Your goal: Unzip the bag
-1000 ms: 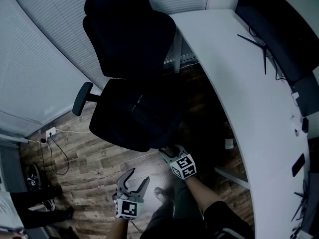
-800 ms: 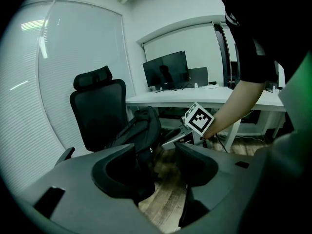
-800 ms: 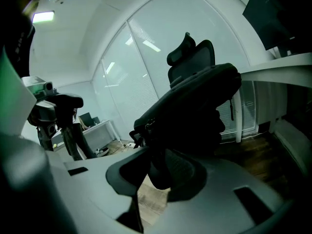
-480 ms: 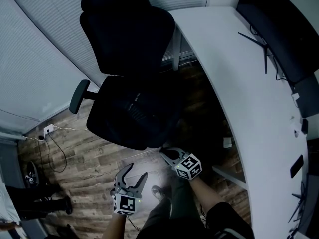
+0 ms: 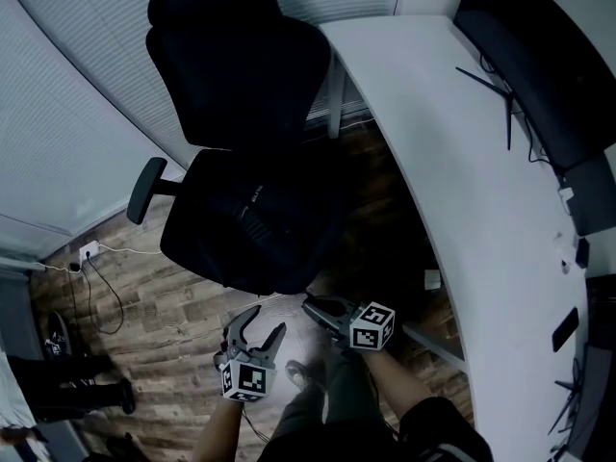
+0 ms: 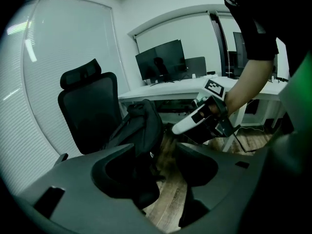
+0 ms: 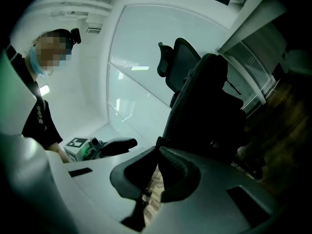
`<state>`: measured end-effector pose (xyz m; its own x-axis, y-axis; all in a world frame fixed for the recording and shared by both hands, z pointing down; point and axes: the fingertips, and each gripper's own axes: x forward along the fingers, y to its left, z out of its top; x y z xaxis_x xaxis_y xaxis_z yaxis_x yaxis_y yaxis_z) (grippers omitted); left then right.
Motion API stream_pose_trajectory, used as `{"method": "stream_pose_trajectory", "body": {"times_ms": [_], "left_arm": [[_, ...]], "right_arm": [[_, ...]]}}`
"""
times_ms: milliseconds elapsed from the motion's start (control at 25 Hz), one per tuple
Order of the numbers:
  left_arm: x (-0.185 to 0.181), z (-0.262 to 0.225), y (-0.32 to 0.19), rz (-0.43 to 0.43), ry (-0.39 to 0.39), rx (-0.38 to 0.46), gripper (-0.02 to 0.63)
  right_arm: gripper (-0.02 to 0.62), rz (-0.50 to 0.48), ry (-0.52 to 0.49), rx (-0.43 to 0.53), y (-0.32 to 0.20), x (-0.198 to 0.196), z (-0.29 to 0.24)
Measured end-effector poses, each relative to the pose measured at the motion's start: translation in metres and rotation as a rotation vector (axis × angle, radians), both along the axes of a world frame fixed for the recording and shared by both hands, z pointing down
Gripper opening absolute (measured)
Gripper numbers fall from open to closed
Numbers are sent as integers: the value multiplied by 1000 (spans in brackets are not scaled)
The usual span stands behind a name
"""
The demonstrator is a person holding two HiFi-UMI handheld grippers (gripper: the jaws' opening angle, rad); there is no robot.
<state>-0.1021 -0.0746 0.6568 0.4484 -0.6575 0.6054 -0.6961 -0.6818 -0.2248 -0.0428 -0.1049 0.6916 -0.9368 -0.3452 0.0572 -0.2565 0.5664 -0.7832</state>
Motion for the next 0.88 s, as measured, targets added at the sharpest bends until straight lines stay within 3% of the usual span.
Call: {"method": "stream_pose_trajectory", "body": {"times_ms": [160,360,480,880], "left_arm": [[10,12,-17,21,-41,-5,265],[17,33,-33,89,-165,21,278],[22,46,-41,113,-195,19,285],[21,59,-55,177,-266,79,285]], "right_arm": [[48,-24,-98,-63,-3,3,-9],[48,-62,-204,-128,-4,3,-14],[48,-79,-256,-156,-8,5,-19],[47,-114,-333,-222,-12,2,-33]]}}
